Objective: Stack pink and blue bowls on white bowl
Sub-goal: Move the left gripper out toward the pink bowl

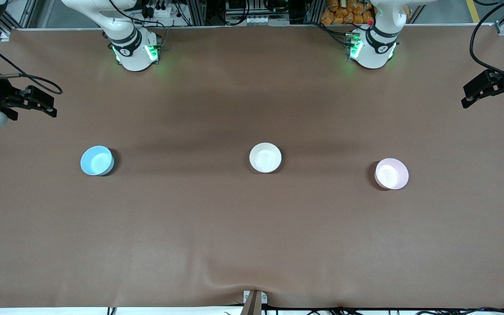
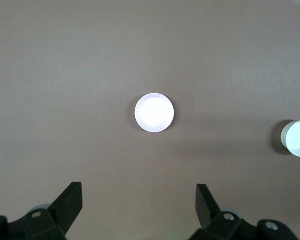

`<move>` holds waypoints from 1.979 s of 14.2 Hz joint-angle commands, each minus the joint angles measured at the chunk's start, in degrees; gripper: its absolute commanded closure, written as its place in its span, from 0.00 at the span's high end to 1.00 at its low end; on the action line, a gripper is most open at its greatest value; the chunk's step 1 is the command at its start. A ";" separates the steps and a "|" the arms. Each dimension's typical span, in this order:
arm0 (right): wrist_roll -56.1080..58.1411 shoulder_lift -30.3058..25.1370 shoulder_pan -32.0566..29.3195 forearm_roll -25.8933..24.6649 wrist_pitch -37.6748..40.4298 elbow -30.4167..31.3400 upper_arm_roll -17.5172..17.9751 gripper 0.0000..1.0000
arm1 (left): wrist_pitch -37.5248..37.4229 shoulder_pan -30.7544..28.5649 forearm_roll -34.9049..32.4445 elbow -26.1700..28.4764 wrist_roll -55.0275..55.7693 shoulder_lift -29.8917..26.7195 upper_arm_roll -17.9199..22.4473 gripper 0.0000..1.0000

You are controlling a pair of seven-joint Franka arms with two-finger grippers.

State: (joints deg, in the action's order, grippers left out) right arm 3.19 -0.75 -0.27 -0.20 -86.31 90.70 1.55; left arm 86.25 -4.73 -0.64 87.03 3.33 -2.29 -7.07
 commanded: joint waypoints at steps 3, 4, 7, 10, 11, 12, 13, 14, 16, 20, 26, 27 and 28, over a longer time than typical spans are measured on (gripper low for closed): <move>0.50 -1.45 -1.32 0.55 -0.26 -0.60 -0.05 1.00 | -2.57 -1.07 0.21 -1.51 -0.60 0.27 -0.40 1.00; 0.50 -1.36 -1.31 0.55 -0.35 -0.61 -0.05 1.00 | -2.58 -0.98 0.20 -1.60 -0.60 0.53 -0.40 1.00; 0.50 -1.19 -1.05 0.64 -0.09 -0.35 0.04 1.00 | -2.66 -1.16 0.29 -1.51 -0.69 0.80 -0.31 1.00; 0.68 -1.10 -1.14 0.64 0.18 -0.17 0.04 1.00 | -2.75 -3.70 1.08 -0.81 -1.39 0.71 -0.13 1.00; 0.68 -1.10 -1.14 0.64 0.17 -0.17 0.04 1.00 | -2.75 -3.79 1.17 -0.63 -1.48 0.80 -0.13 1.00; 0.77 -1.10 -1.14 0.73 -0.09 -0.26 0.04 1.00 | -2.75 -3.79 1.17 -0.11 -1.40 0.71 -0.05 1.00; 0.68 -1.10 -1.14 0.90 -0.18 -0.34 0.04 1.00 | -2.75 -3.79 1.08 0.16 -1.31 0.80 -0.05 1.00; 0.68 -1.10 -1.05 0.90 -0.09 -0.34 0.04 1.00 | -2.75 -3.79 1.17 0.33 -1.31 0.80 -0.13 1.00; 0.68 -1.10 -0.88 0.90 0.00 -0.26 0.04 1.00 | -2.23 -3.71 1.17 1.91 -1.22 0.80 -0.13 1.00; 0.77 -1.10 -1.05 0.90 0.26 -0.34 0.12 1.00 | 0.84 -3.71 1.08 5.16 -1.31 0.62 -0.13 1.00; 0.77 -1.10 -0.96 0.90 0.79 -0.17 0.12 1.00 | 12.35 -3.71 1.08 15.26 -1.31 0.27 -0.40 1.00; 0.77 -1.10 -0.96 0.90 0.88 -0.17 0.12 1.00 | 14.45 -3.71 1.08 17.10 -1.31 0.27 -0.40 1.00; 0.77 -1.10 -1.05 0.90 0.96 -0.08 0.12 1.00 | 16.82 -3.79 1.08 19.04 -1.31 0.27 -0.40 1.00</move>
State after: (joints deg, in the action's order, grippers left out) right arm 3.31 -1.35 -0.38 -0.11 -85.90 90.31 1.10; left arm 98.86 -8.06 -0.64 101.87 3.23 -0.88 -7.22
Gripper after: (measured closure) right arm 0.000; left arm 0.000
